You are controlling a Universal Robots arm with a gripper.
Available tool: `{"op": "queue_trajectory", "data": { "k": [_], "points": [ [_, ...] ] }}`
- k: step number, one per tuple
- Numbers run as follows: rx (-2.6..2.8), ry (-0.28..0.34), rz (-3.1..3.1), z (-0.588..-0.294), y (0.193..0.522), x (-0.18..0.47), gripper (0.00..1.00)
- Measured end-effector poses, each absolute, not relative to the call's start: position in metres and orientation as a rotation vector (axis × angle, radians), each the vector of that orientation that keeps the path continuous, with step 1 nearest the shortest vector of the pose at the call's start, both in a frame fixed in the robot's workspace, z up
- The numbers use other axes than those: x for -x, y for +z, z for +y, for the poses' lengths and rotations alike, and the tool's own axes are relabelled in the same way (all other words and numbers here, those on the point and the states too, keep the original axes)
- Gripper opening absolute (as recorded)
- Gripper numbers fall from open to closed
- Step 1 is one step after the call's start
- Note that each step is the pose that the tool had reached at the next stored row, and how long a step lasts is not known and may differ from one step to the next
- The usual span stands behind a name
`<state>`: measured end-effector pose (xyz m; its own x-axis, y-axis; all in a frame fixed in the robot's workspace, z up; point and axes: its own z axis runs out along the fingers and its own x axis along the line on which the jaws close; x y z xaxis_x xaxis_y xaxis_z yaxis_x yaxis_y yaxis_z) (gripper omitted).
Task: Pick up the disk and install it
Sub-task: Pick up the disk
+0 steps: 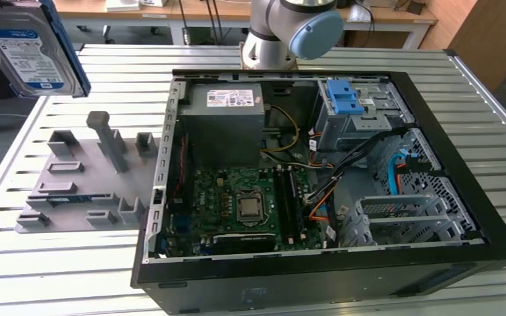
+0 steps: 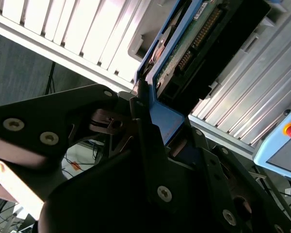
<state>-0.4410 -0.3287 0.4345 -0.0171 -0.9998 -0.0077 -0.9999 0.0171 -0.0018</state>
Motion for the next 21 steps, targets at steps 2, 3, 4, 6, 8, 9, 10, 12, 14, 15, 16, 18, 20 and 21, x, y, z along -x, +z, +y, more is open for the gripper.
{"op": "queue_trajectory", "data": {
  "k": [2,3,4,6,8,9,10,12,14,15,16,18,20,21],
  "points": [
    [2.198,0.006,2.236,-0.329,0.436,0.441,0.37],
    [2.198,0.006,2.236,-0.329,0.437,0.441,0.37],
    [2.198,0.006,2.236,-0.329,0.437,0.441,0.37],
    [2.198,0.006,2.236,-0.329,0.439,0.441,0.37],
    [2.198,0.006,2.236,-0.329,0.44,0.441,0.37],
    [2.198,0.006,2.236,-0.329,0.441,0.441,0.37],
    [2.198,0.006,2.236,-0.329,0.442,0.441,0.37],
    [2.198,0.006,2.236,-0.329,0.443,0.441,0.37],
    [2.198,0.006,2.236,-0.329,0.444,0.441,0.37],
    [2.198,0.006,2.236,-0.329,0.445,0.441,0.37],
    [2.198,0.006,2.236,-0.329,0.446,0.441,0.37],
    [2.198,0.006,2.236,-0.329,0.447,0.441,0.37],
    [2.198,0.006,2.236,-0.329,0.448,0.441,0.37],
    [2.198,0.006,2.236,-0.329,0.449,0.441,0.37]
  ]
}}
